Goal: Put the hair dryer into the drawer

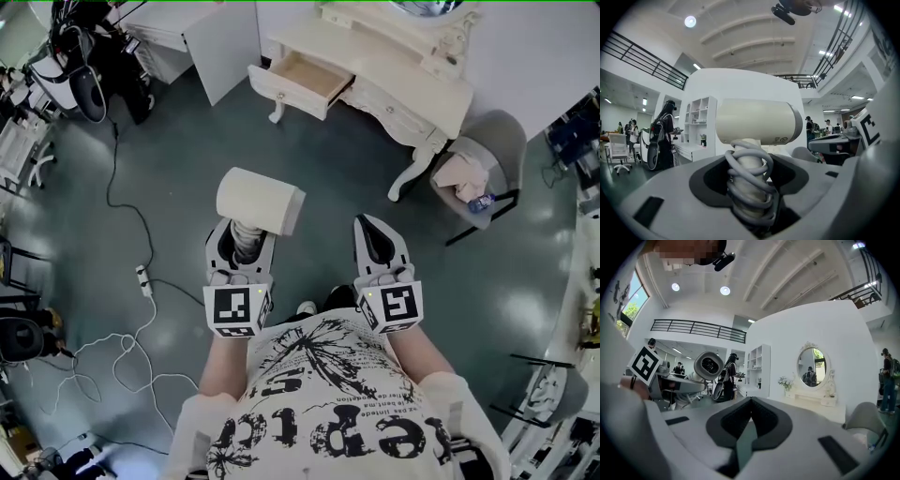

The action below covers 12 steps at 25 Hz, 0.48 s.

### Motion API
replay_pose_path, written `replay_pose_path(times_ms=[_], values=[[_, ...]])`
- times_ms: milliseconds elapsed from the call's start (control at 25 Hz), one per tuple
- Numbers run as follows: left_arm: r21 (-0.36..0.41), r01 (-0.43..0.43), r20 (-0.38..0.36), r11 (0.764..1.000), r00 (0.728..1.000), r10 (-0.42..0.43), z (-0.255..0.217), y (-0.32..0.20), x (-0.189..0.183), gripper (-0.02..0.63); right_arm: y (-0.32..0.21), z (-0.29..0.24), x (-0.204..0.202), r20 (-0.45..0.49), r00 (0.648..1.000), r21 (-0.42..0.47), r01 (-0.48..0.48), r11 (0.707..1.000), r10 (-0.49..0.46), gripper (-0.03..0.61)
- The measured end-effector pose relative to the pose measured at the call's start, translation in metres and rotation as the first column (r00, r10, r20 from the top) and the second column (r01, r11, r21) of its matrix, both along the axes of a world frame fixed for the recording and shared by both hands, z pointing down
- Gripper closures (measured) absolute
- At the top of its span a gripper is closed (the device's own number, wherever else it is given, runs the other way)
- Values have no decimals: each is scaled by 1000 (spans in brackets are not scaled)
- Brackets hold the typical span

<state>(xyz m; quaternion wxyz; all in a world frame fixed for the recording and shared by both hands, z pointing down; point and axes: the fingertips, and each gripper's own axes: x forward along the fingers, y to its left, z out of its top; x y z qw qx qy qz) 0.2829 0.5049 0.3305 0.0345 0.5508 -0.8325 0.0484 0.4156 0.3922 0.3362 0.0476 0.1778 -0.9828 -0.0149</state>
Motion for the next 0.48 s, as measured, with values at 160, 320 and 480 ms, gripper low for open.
replay_pose_path(times_ms=[160,320,480], values=[[-7,15,-12,1000,1000,-15,7,3,-8,362,-1,8,-10,-14,1000,-9,15,1000,-15,561],[-12,38,-17,999,999,-38,14,-6,-21,362,-13,16,-26,-20,999,-13,41,999,-42,561],[-28,67,-10,997,998,-68,20,-28,-45,362,-40,23,-54,-18,998,-21,67,998,-67,561]])
